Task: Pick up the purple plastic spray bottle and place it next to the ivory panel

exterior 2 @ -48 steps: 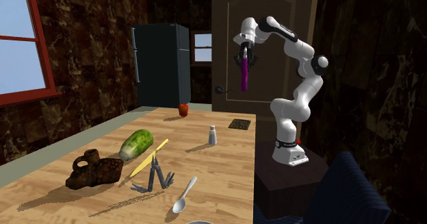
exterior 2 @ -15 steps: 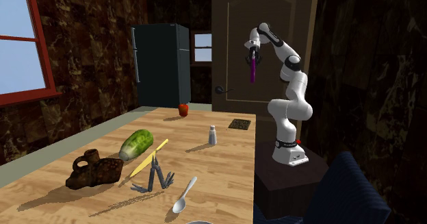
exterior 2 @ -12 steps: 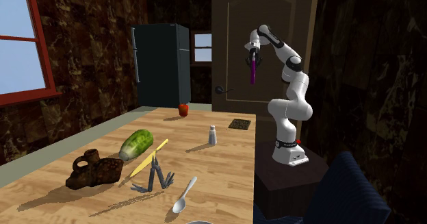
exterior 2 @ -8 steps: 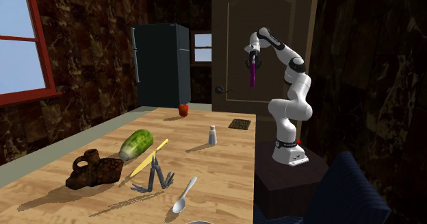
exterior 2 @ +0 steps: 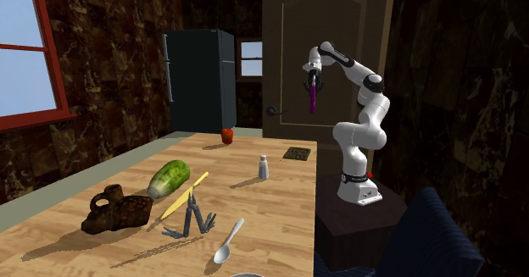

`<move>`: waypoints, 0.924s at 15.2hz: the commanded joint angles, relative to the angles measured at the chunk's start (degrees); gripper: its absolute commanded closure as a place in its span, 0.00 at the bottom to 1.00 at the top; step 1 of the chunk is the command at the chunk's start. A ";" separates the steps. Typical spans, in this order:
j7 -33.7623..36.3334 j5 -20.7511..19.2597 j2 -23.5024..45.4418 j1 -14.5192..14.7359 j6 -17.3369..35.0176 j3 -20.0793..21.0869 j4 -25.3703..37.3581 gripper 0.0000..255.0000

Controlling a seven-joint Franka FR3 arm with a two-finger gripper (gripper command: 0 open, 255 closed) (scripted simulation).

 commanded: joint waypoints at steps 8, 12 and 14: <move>-0.13 -2.33 -4.40 -4.07 5.17 -0.24 -9.58 1.00; -0.27 -3.54 -6.21 -5.47 7.29 -0.76 -13.25 1.00; -0.35 -4.17 -7.09 -6.11 8.30 -1.10 -14.96 1.00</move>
